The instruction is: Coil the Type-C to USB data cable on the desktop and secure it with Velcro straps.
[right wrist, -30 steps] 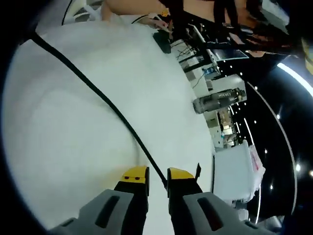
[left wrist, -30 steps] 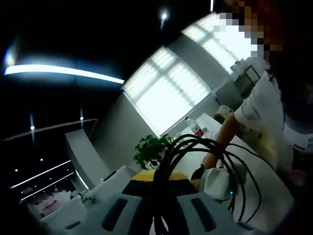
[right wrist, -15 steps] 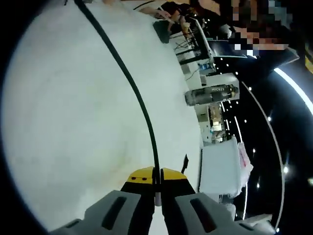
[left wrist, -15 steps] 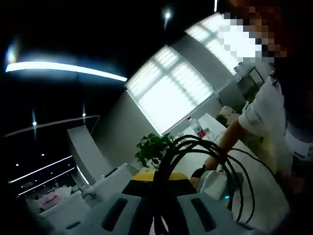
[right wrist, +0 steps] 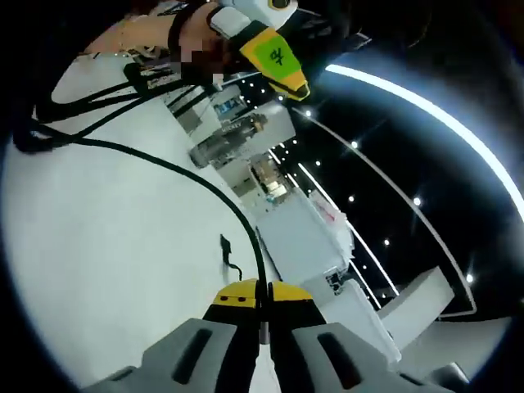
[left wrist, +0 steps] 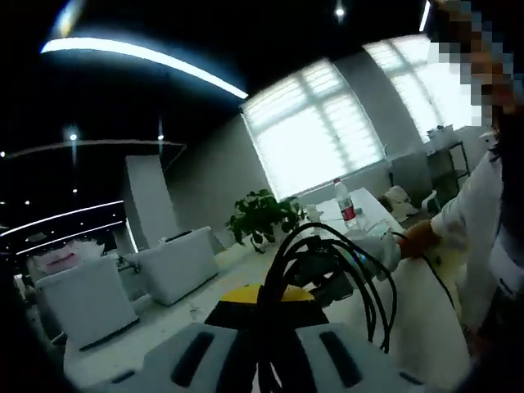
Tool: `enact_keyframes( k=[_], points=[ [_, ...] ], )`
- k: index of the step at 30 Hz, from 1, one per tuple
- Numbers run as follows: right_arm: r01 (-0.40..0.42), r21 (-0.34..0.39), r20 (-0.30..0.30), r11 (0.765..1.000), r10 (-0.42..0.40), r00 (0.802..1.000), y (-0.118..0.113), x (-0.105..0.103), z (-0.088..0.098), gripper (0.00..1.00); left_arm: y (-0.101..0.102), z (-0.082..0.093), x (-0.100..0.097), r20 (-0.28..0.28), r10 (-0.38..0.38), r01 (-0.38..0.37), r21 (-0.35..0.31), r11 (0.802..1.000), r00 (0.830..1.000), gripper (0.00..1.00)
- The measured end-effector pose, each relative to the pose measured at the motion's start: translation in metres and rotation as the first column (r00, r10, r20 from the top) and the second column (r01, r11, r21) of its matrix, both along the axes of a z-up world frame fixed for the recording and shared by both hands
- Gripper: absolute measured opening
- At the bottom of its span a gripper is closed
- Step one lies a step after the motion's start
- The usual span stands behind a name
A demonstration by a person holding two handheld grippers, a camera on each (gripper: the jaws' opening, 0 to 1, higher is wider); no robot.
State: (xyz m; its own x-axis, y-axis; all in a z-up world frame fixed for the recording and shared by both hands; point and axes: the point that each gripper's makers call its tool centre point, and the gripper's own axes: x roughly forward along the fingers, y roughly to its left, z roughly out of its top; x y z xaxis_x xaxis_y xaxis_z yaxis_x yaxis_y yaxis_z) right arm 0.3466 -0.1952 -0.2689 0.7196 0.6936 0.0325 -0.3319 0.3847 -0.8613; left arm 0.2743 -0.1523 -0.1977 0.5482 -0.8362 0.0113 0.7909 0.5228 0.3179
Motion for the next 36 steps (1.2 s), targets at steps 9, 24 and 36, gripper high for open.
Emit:
enact_keyframes(
  k=[9,24,36],
  points=[
    [-0.002,0.096,-0.016,0.995,0.003,1.0,-0.016,-0.005,0.016,0.03,-0.014,-0.039,0.005,-0.063,-0.018,0.021,0.036,0.999,0.998,0.03],
    [0.056,0.294,-0.264,0.954,0.025,0.964,-0.009,-0.015,0.016,0.02,0.006,-0.04,0.026,0.306,0.246,-0.297,0.13,0.946,0.92,0.04],
    [-0.083,0.315,-0.231,0.946,0.161,0.959,0.008,-0.042,0.027,0.02,0.011,-0.043,0.04,0.419,0.28,-0.389,0.202,0.899,0.864,0.08]
  ],
)
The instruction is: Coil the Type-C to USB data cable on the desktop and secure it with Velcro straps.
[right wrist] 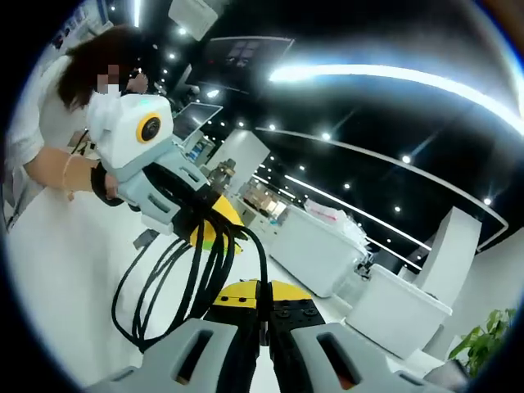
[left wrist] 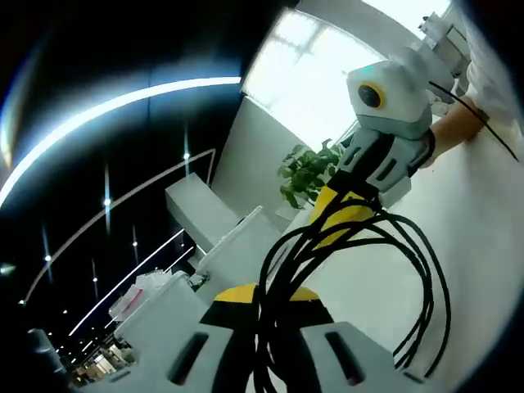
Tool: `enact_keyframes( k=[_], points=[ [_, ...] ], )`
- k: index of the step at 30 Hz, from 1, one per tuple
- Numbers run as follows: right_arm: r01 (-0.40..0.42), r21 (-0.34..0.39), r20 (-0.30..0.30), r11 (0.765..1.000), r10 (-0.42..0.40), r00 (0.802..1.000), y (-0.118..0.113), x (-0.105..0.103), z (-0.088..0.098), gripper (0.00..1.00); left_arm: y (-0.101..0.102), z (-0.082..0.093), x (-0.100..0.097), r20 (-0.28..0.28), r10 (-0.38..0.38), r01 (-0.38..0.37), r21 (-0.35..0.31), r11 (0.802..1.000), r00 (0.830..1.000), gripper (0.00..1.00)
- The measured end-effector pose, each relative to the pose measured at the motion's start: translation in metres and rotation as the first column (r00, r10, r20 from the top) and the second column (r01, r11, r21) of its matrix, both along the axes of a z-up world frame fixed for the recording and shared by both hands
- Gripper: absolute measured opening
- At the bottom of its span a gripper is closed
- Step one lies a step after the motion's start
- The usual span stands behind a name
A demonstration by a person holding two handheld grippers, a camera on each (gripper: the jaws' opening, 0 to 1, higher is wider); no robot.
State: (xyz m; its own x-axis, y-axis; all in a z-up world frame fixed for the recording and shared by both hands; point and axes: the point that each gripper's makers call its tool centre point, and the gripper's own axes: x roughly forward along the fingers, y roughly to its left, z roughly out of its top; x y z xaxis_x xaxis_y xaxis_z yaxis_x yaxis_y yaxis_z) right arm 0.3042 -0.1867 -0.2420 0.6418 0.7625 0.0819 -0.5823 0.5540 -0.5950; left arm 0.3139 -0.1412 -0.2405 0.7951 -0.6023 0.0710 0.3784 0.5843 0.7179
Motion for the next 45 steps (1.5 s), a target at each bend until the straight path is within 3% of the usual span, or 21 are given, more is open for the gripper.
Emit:
enact_keyframes(
  k=[2,5,8,13,14,16,19,20,22,24,27,32,37,39,41,45],
  points=[
    [-0.074,0.021,-0.034,0.997,0.075,0.997,0.006,-0.007,-0.001,0.02,0.001,-0.001,0.001,0.0,0.005,-0.005,0.012,1.0,1.0,0.07],
    [-0.113,0.045,-0.095,0.993,0.117,0.989,0.007,-0.007,-0.004,0.03,0.006,-0.002,0.005,-0.016,0.047,-0.046,0.036,0.998,0.999,0.05],
    [-0.109,0.188,-0.144,0.976,0.137,0.98,-0.003,-0.002,0.012,0.08,0.01,0.0,0.007,-0.033,0.062,-0.062,0.01,0.998,0.998,0.04],
    [-0.171,0.274,-0.171,0.946,0.223,0.96,-0.006,-0.015,0.039,0.16,0.018,0.001,0.014,0.005,0.148,-0.148,0.089,0.985,0.989,0.04],
    [-0.199,0.253,-0.175,0.947,0.247,0.953,0.001,-0.022,0.04,0.2,0.017,0.002,0.013,0.005,0.156,-0.156,0.094,0.983,0.988,0.04],
    [-0.204,0.135,-0.154,0.97,0.224,0.962,0.016,-0.025,0.029,0.27,0.015,0.003,0.013,0.015,0.168,-0.168,0.108,0.98,0.986,0.04],
    [-0.2,0.018,-0.117,0.98,0.2,0.973,0.035,-0.026,0.013,0.26,0.01,0.005,0.01,0.069,0.193,-0.202,0.178,0.963,0.979,0.04],
    [-0.172,-0.029,-0.097,0.985,0.169,0.981,0.036,-0.021,0.01,0.25,0.009,0.003,0.008,0.093,0.206,-0.222,0.223,0.949,0.974,0.04],
    [-0.157,-0.084,-0.085,0.984,0.15,0.985,0.04,-0.016,0.006,0.22,0.004,0.001,0.003,0.153,0.198,-0.237,0.299,0.924,0.968,0.04],
    [-0.129,-0.145,-0.075,0.981,0.119,0.99,0.039,-0.009,0.004,0.22,-0.002,-0.001,-0.002,0.171,0.179,-0.228,0.337,0.913,0.969,0.04],
    [-0.17,-0.188,-0.112,0.967,0.151,0.982,0.045,-0.012,-0.004,0.16,-0.005,-0.001,-0.007,0.186,0.169,-0.228,0.364,0.903,0.968,0.04],
    [-0.182,-0.243,-0.115,0.953,0.158,0.981,0.045,-0.012,-0.01,0.1,-0.007,-0.004,-0.016,0.222,0.137,-0.228,0.464,0.856,0.966,0.04],
    [-0.2,-0.283,-0.125,0.938,0.171,0.977,0.047,-0.018,-0.012,0.08,-0.005,-0.006,-0.025,0.214,0.112,-0.208,0.506,0.837,0.97,0.05],
    [-0.208,-0.288,-0.139,0.935,0.175,0.975,0.046,-0.019,-0.01,0.07,-0.007,-0.007,-0.028,0.191,0.064,-0.156,0.521,0.839,0.98,0.07],
    [-0.227,-0.282,-0.168,0.932,0.185,0.968,0.046,-0.021,-0.008,0.07,-0.008,-0.006,-0.034,0.119,0.028,-0.08,0.461,0.884,0.992,0.09],
    [-0.289,-0.251,-0.261,0.924,0.223,0.939,0.045,-0.027,-0.007,0.07,-0.004,0.001,-0.042,-0.008,-0.027,0.028,0.365,0.931,1.0,0.17]
  ],
)
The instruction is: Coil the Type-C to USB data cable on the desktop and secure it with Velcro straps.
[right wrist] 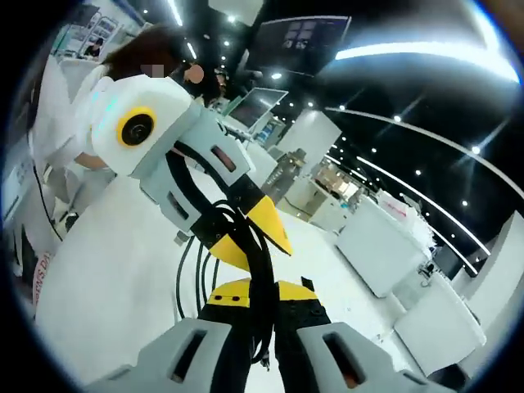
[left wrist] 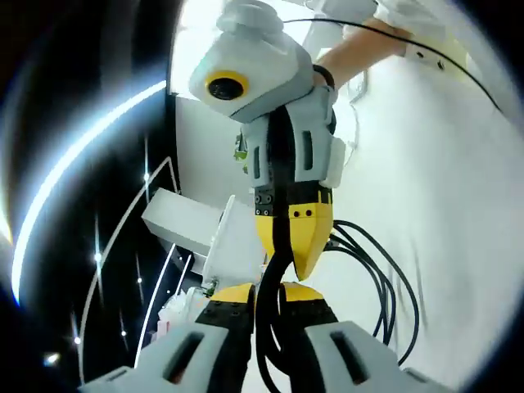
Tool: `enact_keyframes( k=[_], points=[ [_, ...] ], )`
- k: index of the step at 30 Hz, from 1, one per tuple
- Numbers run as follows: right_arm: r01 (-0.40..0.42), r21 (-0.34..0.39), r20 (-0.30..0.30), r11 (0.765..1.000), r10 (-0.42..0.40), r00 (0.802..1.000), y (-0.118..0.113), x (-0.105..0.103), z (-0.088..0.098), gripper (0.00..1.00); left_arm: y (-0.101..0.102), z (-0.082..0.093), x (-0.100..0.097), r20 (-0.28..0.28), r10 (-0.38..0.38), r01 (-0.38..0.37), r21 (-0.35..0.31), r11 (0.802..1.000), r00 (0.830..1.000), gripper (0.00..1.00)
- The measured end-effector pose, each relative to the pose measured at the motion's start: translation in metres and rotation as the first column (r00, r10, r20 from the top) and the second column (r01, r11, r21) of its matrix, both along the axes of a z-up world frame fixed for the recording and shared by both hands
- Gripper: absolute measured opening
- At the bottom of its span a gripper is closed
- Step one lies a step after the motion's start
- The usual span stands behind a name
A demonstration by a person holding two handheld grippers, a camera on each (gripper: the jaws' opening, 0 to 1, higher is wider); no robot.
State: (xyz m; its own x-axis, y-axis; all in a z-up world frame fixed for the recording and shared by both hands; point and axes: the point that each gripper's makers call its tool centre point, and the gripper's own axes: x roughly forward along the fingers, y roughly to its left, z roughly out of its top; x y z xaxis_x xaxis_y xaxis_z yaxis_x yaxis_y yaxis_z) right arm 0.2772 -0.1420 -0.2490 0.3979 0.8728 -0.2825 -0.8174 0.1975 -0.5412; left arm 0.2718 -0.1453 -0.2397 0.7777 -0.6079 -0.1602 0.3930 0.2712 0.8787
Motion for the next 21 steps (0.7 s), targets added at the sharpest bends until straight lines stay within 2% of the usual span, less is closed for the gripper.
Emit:
enact_keyframes(
  k=[2,4,5,6,7,8,10,11,12,15,16,18,20,21],
  points=[
    [-0.037,-0.006,-0.055,0.999,0.036,0.998,0.002,-0.006,-0.001,0.07,0.0,0.001,-0.005,-0.056,-0.037,0.037,-0.009,0.999,0.998,0.18],
    [-0.068,0.001,-0.138,0.998,0.067,0.988,0.004,-0.011,0.0,0.07,-0.001,-0.001,-0.01,-0.105,-0.073,0.075,0.01,0.997,0.992,0.17],
    [-0.094,0.005,-0.193,0.996,0.093,0.977,0.005,-0.016,0.001,0.02,0.0,-0.003,-0.012,-0.145,-0.085,0.09,0.024,0.996,0.986,0.16],
    [-0.078,0.023,-0.211,0.997,0.081,0.974,0.004,-0.013,0.006,0.03,0.002,-0.007,-0.015,-0.193,-0.089,0.096,0.025,0.995,0.977,0.15],
    [-0.129,0.02,-0.277,0.991,0.13,0.952,0.005,-0.022,0.004,0.03,0.004,-0.007,-0.015,-0.22,-0.094,0.101,0.022,0.995,0.971,0.14],
    [-0.146,0.017,-0.314,0.989,0.144,0.939,0.006,-0.025,0.003,0.04,0.003,-0.007,-0.016,-0.24,-0.104,0.11,0.013,0.994,0.965,0.14],
    [-0.126,-0.007,-0.284,0.992,0.119,0.951,0.008,-0.015,-0.003,0.04,0.003,-0.011,-0.01,-0.296,-0.116,0.106,-0.051,0.993,0.948,0.13],
    [-0.121,-0.012,-0.28,0.993,0.113,0.953,0.009,-0.013,-0.007,0.04,0.007,-0.013,-0.002,-0.297,-0.091,0.08,-0.049,0.996,0.951,0.1],
    [-0.109,-0.021,-0.265,0.994,0.1,0.959,0.01,-0.008,-0.013,0.04,0.006,-0.018,0.002,-0.287,-0.091,0.085,-0.034,0.996,0.953,0.08],
    [-0.086,-0.016,-0.249,0.996,0.079,0.965,0.009,-0.003,-0.022,0.04,0.006,-0.027,0.008,-0.261,-0.074,0.072,-0.018,0.997,0.962,0.04],
    [-0.077,-0.001,-0.226,0.997,0.075,0.971,0.008,0.0,-0.021,0.05,0.006,-0.028,0.01,-0.246,-0.068,0.066,-0.014,0.998,0.967,0.04],
    [-0.06,0.052,-0.122,0.997,0.066,0.99,0.008,0.005,-0.014,0.06,0.007,-0.026,0.014,-0.214,-0.059,0.058,-0.013,0.998,0.975,0.04],
    [-0.062,0.139,-0.183,0.988,0.087,0.979,0.005,0.002,-0.009,0.12,0.007,-0.026,0.014,-0.197,-0.054,0.054,-0.007,0.999,0.979,0.04],
    [-0.044,0.246,-0.307,0.968,0.121,0.944,0.001,0.003,-0.002,0.15,0.009,-0.028,0.015,-0.191,-0.046,0.047,0.003,0.999,0.981,0.04]
  ],
)
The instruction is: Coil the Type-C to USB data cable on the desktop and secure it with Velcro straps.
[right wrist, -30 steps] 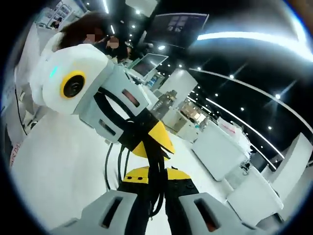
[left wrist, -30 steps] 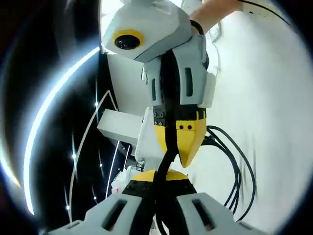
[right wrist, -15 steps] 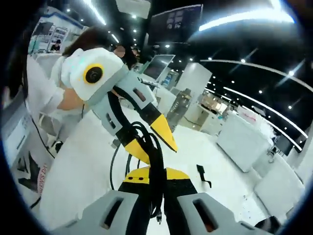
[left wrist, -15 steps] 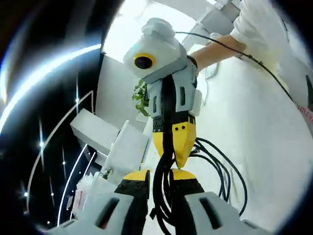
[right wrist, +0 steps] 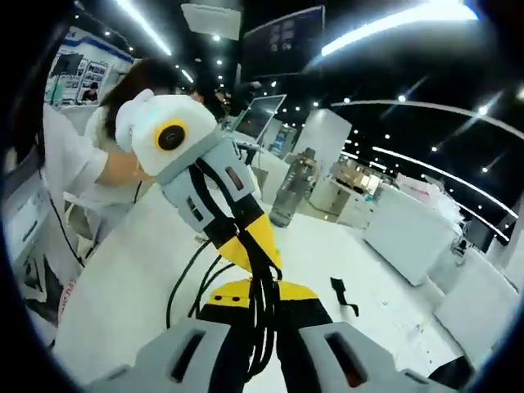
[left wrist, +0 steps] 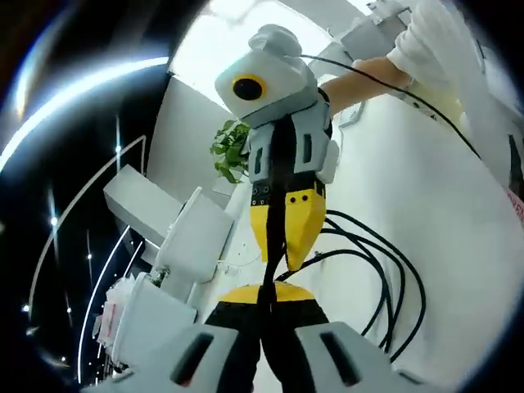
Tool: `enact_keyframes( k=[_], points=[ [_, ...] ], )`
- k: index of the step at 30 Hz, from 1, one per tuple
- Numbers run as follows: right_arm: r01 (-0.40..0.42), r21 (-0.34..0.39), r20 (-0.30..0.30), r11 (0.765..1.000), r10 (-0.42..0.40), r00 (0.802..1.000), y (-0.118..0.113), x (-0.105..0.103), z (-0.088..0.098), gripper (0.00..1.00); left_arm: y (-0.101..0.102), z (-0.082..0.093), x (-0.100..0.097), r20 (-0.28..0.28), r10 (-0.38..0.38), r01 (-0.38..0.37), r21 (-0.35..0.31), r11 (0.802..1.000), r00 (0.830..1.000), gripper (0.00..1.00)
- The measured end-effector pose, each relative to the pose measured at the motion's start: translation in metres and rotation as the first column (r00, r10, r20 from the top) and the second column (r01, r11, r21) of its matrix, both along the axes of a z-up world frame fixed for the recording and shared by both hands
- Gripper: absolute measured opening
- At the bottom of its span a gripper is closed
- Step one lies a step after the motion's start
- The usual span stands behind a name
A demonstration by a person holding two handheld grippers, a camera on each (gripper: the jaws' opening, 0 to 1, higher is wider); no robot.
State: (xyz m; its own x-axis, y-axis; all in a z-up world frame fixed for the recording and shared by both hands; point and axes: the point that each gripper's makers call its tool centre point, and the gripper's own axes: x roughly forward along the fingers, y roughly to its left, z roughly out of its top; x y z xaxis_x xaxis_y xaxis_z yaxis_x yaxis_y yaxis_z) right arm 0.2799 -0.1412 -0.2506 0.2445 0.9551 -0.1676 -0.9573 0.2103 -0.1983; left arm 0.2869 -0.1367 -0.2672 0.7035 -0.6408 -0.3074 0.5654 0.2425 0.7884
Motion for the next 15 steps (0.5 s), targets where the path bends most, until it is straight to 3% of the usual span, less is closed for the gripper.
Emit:
enact_keyframes(
  k=[3,4,7,9,11,13,14,15],
  points=[
    [0.022,0.104,-0.118,0.994,-0.01,0.993,-0.015,0.021,0.008,0.2,0.006,0.001,0.004,0.022,0.019,-0.019,-0.019,1.0,1.0,0.04],
    [0.078,0.142,-0.127,0.987,-0.06,0.99,-0.023,0.035,0.011,0.18,0.008,0.001,0.005,0.029,0.026,-0.026,-0.014,1.0,0.999,0.04],
    [0.136,0.257,-0.223,0.957,-0.078,0.972,-0.039,0.058,0.018,0.18,0.015,0.0,0.005,0.042,0.033,-0.032,-0.013,0.999,0.999,0.04],
    [0.154,0.176,-0.202,0.972,-0.117,0.972,-0.043,0.073,0.0,0.18,0.015,0.001,0.004,0.053,0.028,-0.027,-0.021,0.999,0.998,0.04],
    [0.191,0.004,-0.152,0.982,-0.188,0.97,-0.037,0.092,-0.039,0.21,0.015,0.002,0.002,0.068,0.022,-0.021,-0.02,1.0,0.997,0.04],
    [0.158,-0.052,-0.188,0.986,-0.165,0.968,-0.024,0.093,-0.059,0.23,0.013,0.003,0.001,0.075,0.02,-0.019,-0.016,1.0,0.997,0.04],
    [0.113,-0.051,-0.243,0.992,-0.122,0.962,-0.012,0.089,-0.068,0.24,0.013,0.004,0.001,0.084,0.02,-0.019,-0.011,1.0,0.996,0.04],
    [0.103,-0.043,-0.252,0.994,-0.111,0.961,-0.008,0.085,-0.07,0.27,0.012,0.004,0.0,0.09,0.019,-0.018,-0.007,1.0,0.996,0.04]
  ],
)
